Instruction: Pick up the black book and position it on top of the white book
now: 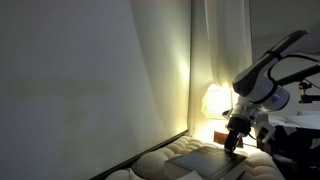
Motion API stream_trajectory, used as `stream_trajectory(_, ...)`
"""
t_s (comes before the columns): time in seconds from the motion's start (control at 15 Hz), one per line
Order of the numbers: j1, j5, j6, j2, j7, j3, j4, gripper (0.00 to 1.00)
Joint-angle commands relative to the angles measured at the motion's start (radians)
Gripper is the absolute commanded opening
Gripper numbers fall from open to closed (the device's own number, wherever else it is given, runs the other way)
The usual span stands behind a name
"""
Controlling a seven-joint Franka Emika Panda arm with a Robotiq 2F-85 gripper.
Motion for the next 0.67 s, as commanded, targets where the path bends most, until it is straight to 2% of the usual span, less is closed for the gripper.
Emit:
stream_trajectory(0.0, 0.018, -0.055, -0.023, 0.041, 0.034, -0.009, 0.028, 0.99)
stream_trajectory(0.27, 0.012, -0.081, -0.045, 0.042, 0.029, 0.002, 0.032, 1.00)
stream_trajectory(0.47, -0.017, -0.068, -0.068, -0.009, -0.005, 0.015, 0.000, 1.00)
stream_trajectory(0.6, -0.021, -0.061, -0.039, -0.063, -0.011, 0.004, -0.053, 1.00)
